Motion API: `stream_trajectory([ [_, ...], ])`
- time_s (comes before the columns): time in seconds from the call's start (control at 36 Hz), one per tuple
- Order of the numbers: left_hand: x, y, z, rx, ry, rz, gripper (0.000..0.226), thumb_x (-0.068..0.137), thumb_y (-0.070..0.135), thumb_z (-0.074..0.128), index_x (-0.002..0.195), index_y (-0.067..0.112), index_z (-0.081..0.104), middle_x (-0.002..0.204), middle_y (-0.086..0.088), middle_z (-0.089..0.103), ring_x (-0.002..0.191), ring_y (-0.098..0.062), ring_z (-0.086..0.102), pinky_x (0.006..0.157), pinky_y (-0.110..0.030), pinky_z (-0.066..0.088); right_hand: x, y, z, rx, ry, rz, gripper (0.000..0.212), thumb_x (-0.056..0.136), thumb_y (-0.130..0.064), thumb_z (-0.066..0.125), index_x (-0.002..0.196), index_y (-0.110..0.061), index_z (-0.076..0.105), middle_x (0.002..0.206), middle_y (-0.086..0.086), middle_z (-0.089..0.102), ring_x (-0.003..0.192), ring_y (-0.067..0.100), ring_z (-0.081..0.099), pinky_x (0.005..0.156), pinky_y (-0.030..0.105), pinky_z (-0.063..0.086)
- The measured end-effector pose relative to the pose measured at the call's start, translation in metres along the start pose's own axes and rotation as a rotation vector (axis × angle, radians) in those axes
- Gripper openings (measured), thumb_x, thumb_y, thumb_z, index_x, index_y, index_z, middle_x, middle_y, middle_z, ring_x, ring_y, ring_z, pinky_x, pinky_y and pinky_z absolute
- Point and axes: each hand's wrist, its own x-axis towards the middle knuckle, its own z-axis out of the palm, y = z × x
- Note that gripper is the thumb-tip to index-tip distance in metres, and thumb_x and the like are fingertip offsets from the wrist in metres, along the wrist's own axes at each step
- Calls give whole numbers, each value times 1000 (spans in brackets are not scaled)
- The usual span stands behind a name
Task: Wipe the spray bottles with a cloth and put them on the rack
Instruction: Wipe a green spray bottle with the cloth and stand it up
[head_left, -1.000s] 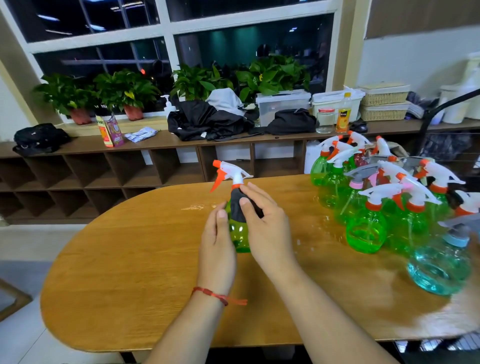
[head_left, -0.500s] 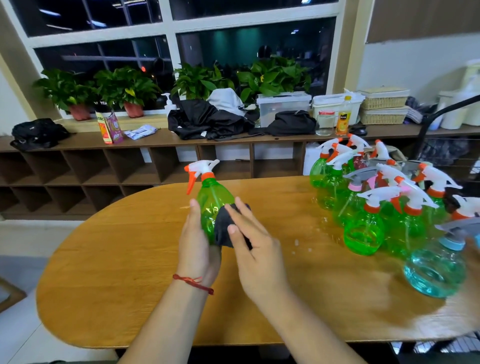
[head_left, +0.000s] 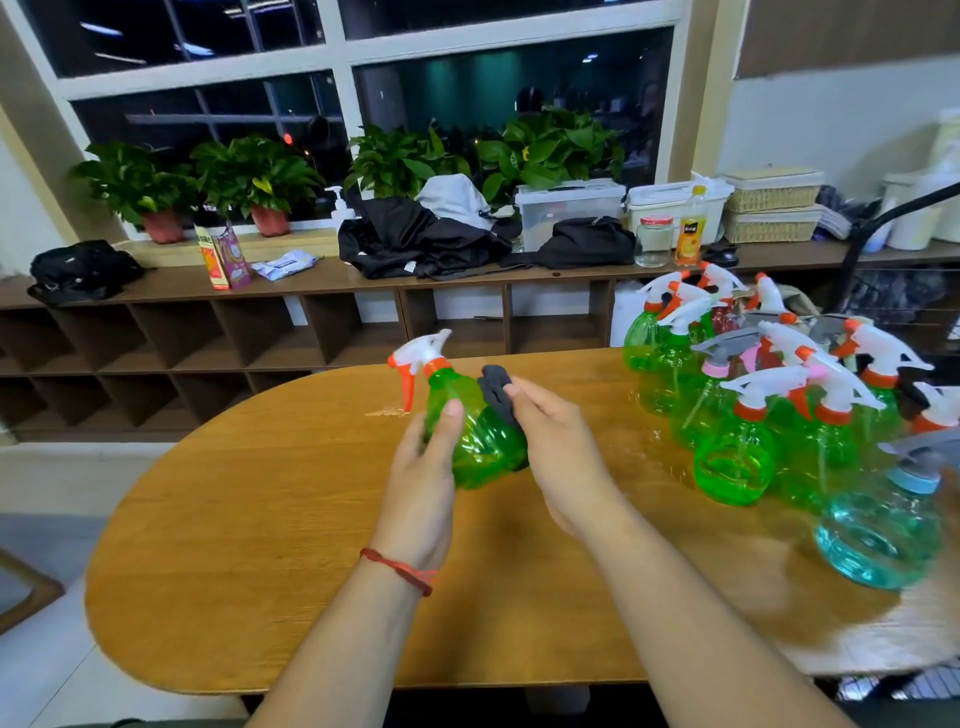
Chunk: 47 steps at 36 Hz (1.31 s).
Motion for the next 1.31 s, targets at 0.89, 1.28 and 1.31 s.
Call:
stream_trajectory([
  [0.89,9,-1,6,289,80,250,63,94,36,82,150,38,52,137,6,68,124,-13,68,96,-37,61,-32,-9,10,330,287,-66,31,114,-13,45,128,-23,71,116,-3,79,109,11,73,94,30,56],
  [1.28,1,-10,1,733,-125,230,74,93,38,81,158,33,45,149,25,45,137,17,39,107,-3,34,44,-51,-19,-846,-106,-513,43,105,-19,65,146,-31,64,162,-20,43,156,11,33,125,21,25],
  [1.31,2,-10,0,748,-125,243,75,93,37,81,158,31,45,146,29,43,134,22,38,104,1,32,47,-53,-19,-858,-123,-529,43,104,-20,66,145,-32,64,161,-20,44,154,9,35,126,24,27],
])
